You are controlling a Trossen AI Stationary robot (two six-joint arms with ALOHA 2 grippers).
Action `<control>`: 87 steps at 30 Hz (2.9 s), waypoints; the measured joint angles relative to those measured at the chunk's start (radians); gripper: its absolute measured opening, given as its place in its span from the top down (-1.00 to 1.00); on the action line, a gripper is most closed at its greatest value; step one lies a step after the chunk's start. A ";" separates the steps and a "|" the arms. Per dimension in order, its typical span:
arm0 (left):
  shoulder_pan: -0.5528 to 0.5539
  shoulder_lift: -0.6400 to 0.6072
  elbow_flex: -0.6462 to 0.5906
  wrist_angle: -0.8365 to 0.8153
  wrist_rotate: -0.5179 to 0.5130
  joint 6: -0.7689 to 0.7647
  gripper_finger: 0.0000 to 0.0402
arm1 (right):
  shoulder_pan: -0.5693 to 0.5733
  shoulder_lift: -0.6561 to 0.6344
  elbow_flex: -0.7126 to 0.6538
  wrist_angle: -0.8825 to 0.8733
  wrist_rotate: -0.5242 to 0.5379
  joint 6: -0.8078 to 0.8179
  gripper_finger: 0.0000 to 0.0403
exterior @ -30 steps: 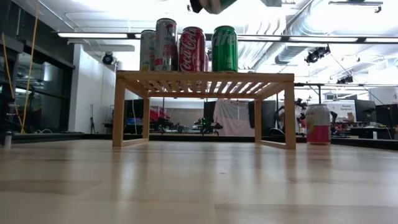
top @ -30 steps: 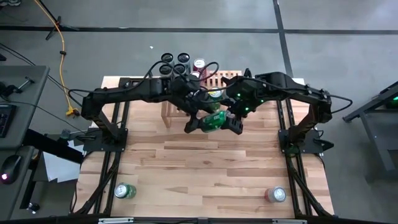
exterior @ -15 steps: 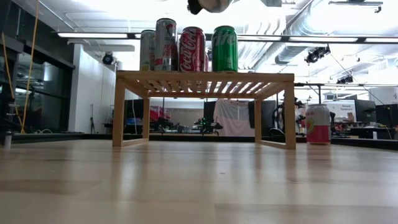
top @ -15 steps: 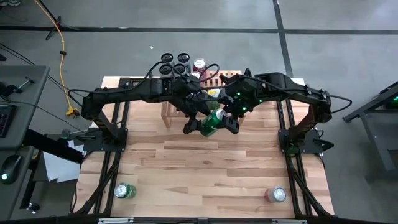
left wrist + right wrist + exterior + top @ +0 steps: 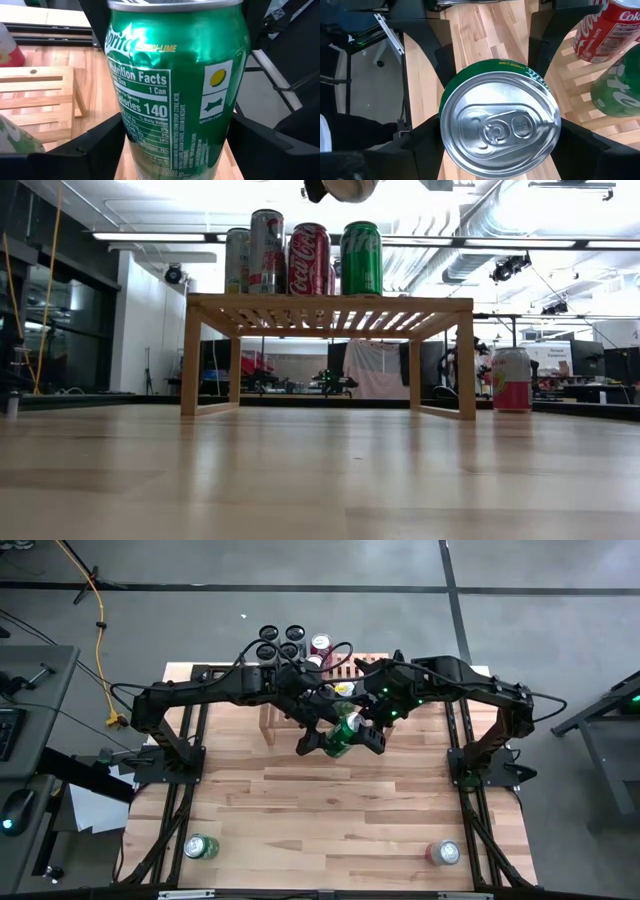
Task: Place canned beverage on shelf
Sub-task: Put the right green soda can on the shelf aligned with other green soda can
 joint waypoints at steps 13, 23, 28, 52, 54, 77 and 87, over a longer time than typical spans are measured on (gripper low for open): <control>0.001 0.000 0.000 0.009 -0.022 -0.006 -0.36 | 0.000 -0.002 0.001 -0.002 -0.001 -0.006 -0.39; 0.024 -0.018 0.000 -0.006 -0.057 -0.003 -0.36 | -0.007 -0.002 0.005 0.016 -0.001 0.006 -0.79; 0.035 -0.032 -0.003 -0.048 -0.093 0.011 -0.36 | -0.021 -0.005 0.006 0.031 0.006 -0.004 -0.83; 0.050 -0.468 -0.545 0.541 -0.179 -0.292 -0.36 | -0.009 -0.179 -0.168 0.074 0.262 -0.050 -0.76; 0.039 -0.505 -0.619 0.653 -0.198 -0.335 -0.36 | -0.015 -0.201 -0.266 0.222 0.236 -0.062 -0.76; 0.022 -0.484 -0.688 0.828 -0.046 -0.349 -0.36 | -0.054 -0.145 -0.523 1.172 -0.066 0.064 -0.76; 0.053 -0.480 -0.688 0.937 0.138 -0.392 -0.36 | -0.039 -0.144 -0.523 1.195 -0.172 0.076 -0.76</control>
